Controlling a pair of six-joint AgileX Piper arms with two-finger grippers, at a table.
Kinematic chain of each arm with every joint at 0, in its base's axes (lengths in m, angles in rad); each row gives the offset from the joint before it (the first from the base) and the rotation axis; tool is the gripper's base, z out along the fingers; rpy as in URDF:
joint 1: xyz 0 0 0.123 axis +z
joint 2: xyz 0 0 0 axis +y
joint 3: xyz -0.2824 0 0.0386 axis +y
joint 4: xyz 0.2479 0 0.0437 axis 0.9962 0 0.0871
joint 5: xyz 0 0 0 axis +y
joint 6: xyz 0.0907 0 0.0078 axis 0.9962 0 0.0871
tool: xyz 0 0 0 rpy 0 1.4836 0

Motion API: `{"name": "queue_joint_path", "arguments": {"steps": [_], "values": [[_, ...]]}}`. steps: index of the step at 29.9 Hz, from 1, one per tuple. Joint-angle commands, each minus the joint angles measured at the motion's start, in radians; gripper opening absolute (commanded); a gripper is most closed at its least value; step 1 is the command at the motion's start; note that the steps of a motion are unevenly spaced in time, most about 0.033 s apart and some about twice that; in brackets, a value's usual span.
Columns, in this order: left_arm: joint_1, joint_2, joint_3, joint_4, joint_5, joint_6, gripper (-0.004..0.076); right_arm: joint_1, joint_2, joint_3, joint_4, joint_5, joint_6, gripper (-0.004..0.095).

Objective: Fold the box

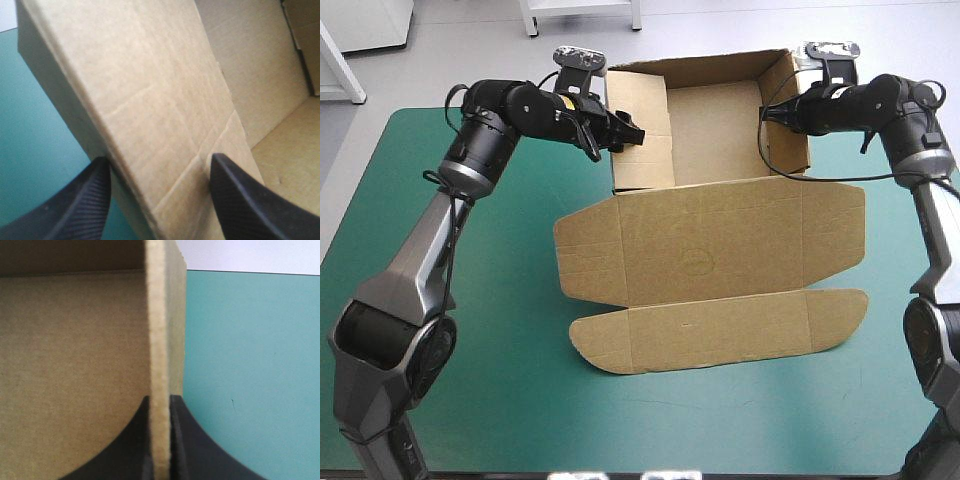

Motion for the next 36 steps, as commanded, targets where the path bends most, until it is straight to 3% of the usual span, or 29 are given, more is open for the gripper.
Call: {"name": "queue_joint_path", "arguments": {"steps": [1, 5, 26, 32, 36], "values": [[-0.047, -0.006, -0.061, 0.074, -0.018, -0.069, 0.0423, 0.035, -0.048, -0.033, 0.111, -0.032, 0.037, -0.0007], [-0.053, 0.018, -0.066, 0.089, -0.008, -0.081, 0.0395, 0.051, -0.037, -0.033, 0.111, -0.032, 0.04, -0.0007], [-0.053, 0.092, -0.07, 0.106, -0.022, -0.12, -0.0011, 0.051, -0.007, -0.033, 0.122, 0.022, 0.041, -0.0007], [-0.053, 0.09, -0.092, 0.11, 0.011, -0.12, -0.0008, 0.072, 0.009, -0.033, 0.115, 0.071, 0.041, -0.0007], [-0.044, 0.09, -0.1, 0.125, 0.055, -0.12, -0.0008, 0.104, 0.032, -0.033, 0.045, 0.127, 0.063, -0.0007]]}}
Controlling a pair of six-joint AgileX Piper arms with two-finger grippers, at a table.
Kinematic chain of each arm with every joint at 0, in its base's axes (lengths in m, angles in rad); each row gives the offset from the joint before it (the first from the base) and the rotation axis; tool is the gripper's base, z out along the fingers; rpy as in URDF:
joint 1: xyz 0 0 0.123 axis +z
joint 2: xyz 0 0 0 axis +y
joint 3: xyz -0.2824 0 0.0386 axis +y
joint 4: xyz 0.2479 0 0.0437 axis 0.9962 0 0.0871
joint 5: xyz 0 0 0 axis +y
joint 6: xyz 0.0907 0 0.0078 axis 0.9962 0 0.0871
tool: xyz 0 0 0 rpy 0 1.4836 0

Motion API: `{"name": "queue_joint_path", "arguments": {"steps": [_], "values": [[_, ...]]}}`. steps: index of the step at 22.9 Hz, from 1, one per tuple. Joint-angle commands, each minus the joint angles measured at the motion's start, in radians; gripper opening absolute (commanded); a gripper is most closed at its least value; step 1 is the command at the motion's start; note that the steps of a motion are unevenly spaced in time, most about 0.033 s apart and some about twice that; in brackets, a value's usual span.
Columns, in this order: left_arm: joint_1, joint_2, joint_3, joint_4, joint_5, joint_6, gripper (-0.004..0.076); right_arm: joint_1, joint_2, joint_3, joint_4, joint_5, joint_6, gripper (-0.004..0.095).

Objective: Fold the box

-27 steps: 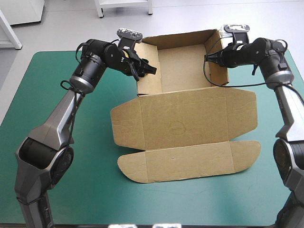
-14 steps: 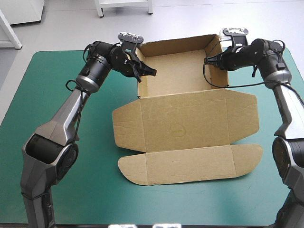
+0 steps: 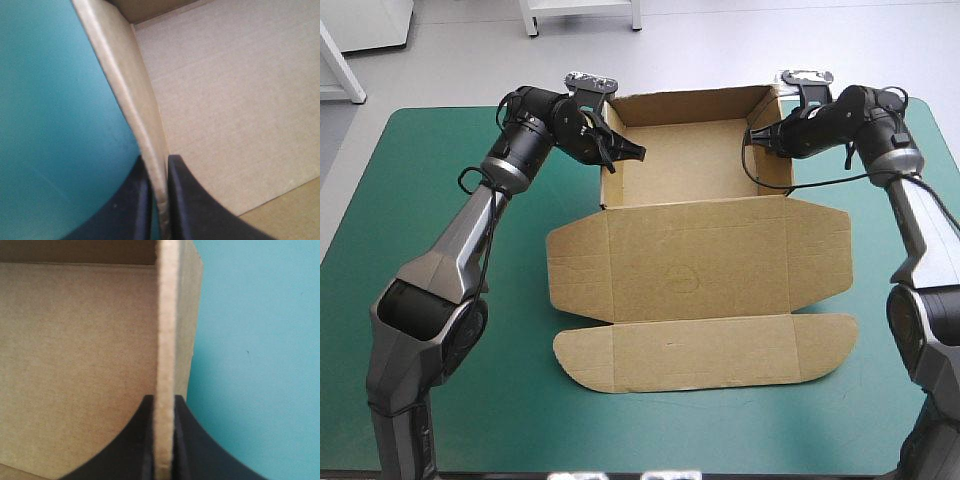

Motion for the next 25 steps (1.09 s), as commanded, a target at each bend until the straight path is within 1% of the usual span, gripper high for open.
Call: {"name": "queue_joint_path", "arguments": {"steps": [1, 4, 8, 11, 15, 20, 25], "values": [[-0.012, -0.048, -0.035, -0.098, -0.021, 0.037, -0.0009, 0.057, -0.044, -0.034, 0.096, 0.037, 0.006, -0.0007], [0.036, -0.031, -0.035, -0.128, 0.061, 0.037, -0.0008, 0.064, -0.025, -0.034, 0.037, 0.083, 0.04, -0.0004], [0.068, -0.009, -0.035, -0.173, 0.104, 0.037, -0.0008, 0.066, 0.01, -0.034, 0.017, 0.154, 0.053, 0.0002], [0.067, 0.027, -0.035, -0.204, 0.129, 0.037, -0.0008, 0.075, 0.044, -0.034, 0.012, 0.176, 0.071, 0.0002], [0.043, 0.061, -0.033, -0.199, 0.131, 0.037, -0.0008, 0.108, 0.071, -0.034, -0.013, 0.178, 0.083, 0.0002], [0.038, 0.072, -0.033, -0.192, 0.137, 0.039, -0.0008, 0.147, 0.1, -0.034, -0.096, 0.183, 0.116, 0.0001], [0.033, 0.074, -0.033, -0.188, 0.125, 0.051, 0.0001, 0.149, 0.1, -0.036, -0.101, 0.178, 0.131, 0.0009]]}}
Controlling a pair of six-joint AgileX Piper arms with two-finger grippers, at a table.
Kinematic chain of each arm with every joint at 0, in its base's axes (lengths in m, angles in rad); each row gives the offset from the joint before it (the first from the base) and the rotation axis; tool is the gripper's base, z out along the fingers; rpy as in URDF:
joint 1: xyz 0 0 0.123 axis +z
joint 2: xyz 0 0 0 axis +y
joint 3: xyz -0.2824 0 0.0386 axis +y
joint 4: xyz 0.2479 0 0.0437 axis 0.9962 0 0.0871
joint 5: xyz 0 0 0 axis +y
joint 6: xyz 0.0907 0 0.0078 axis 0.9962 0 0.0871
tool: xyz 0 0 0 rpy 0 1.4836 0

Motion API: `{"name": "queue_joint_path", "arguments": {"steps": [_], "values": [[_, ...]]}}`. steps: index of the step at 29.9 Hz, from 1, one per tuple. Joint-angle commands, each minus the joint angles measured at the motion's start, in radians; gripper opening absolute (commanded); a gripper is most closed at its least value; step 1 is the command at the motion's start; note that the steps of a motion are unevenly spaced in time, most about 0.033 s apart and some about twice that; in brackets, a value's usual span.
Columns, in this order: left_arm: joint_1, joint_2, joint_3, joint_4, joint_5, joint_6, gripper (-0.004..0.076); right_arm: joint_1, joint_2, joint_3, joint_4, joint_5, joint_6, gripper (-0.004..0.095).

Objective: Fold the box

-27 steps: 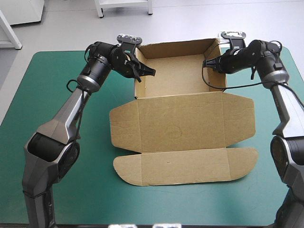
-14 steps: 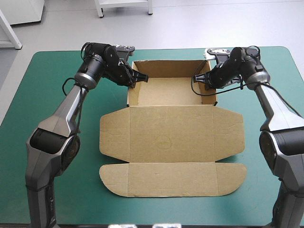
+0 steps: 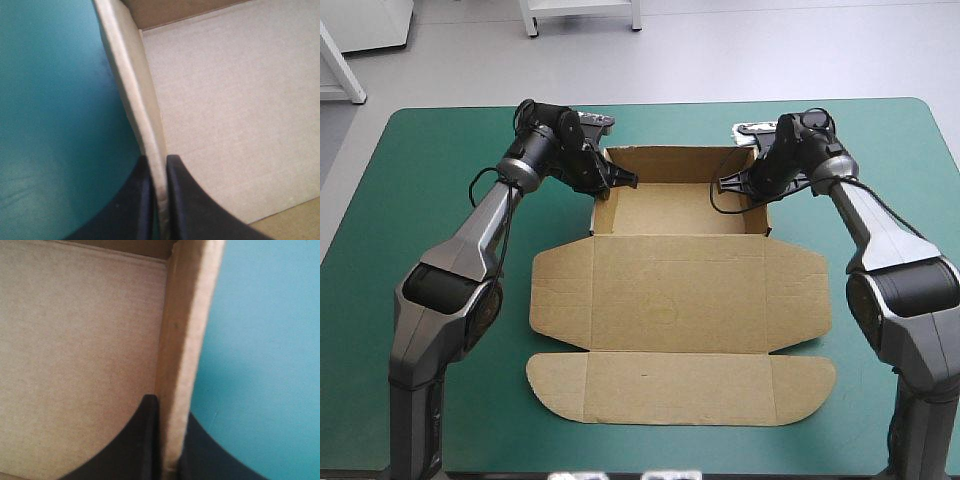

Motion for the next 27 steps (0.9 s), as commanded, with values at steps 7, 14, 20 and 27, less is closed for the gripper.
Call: {"name": "queue_joint_path", "arguments": {"steps": [7, 14, 20, 27], "values": [[-0.028, -0.066, -0.032, -0.115, 0.023, 0.064, 0.0341, 0.027, -0.06, -0.031, 0.099, 0.019, -0.042, 0.0299], [-0.028, -0.093, -0.032, -0.099, 0.01, 0.072, 0.0463, 0.027, -0.095, -0.031, 0.025, 0.017, -0.019, 0.0501], [-0.028, -0.159, -0.032, -0.038, -0.014, 0.076, 0.0461, 0.027, -0.181, -0.031, -0.041, 0.015, -0.016, 0.0501], [-0.028, -0.257, 0.006, 0.071, 0.008, 0.076, 0.0454, 0.027, -0.259, -0.031, -0.114, 0.026, 0.002, 0.0501]]}}
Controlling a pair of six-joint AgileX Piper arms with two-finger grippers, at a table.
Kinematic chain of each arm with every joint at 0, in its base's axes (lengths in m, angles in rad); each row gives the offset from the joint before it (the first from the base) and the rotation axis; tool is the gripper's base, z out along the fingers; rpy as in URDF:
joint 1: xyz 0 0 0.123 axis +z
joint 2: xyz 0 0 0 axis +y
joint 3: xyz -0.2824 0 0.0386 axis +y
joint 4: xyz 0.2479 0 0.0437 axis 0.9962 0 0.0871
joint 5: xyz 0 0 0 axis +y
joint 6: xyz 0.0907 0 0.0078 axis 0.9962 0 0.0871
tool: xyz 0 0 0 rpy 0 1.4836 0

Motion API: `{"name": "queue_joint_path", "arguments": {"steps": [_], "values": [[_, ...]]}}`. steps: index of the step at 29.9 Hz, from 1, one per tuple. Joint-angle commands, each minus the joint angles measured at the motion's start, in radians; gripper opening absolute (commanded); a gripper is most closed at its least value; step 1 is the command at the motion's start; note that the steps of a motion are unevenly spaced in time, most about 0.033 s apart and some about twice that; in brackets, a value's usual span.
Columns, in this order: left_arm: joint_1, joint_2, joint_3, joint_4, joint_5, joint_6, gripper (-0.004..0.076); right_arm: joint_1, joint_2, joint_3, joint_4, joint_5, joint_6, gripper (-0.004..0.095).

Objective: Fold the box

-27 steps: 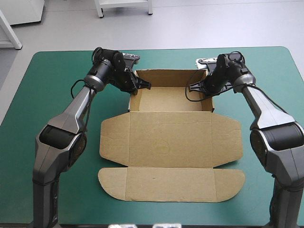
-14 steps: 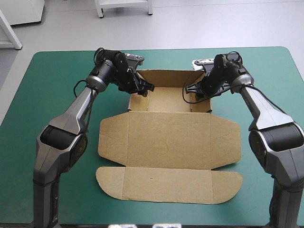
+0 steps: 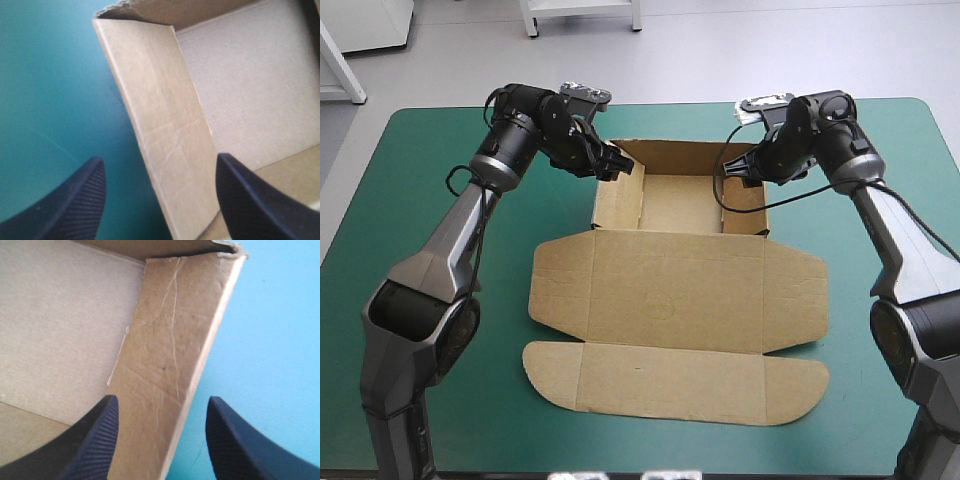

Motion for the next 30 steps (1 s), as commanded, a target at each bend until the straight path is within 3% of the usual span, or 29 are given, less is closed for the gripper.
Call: {"name": "queue_joint_path", "arguments": {"steps": [1, 7, 20, 25, 30], "values": [[-0.006, -0.108, -0.001, 0.018, 0.016, 0.001, 0.0454, -0.002, -0.079, -0.03, -0.027, 0.007, 0.003, 0.0501], [-0.01, -0.26, 0.12, 0.022, 0.0, 0.008, 0.0423, -0.002, -0.125, -0.028, -0.01, 0.085, 0.003, 0.0501], [-0.01, -0.775, 0.684, 0.023, -0.123, 0.023, 0.042, -0.002, -0.225, -0.028, -0.027, 0.069, -0.008, 0.05], [-0.01, -0.937, 0.801, 0.023, -0.125, 0.023, 0.042, -0.002, -0.21, -0.028, -0.064, 0.025, -0.011, 0.0502], [-0.01, -1.085, 0.898, 0.026, -0.101, -0.012, 0.042, -0.002, -0.16, -0.028, -0.064, -0.018, 0.016, 0.0625]]}}
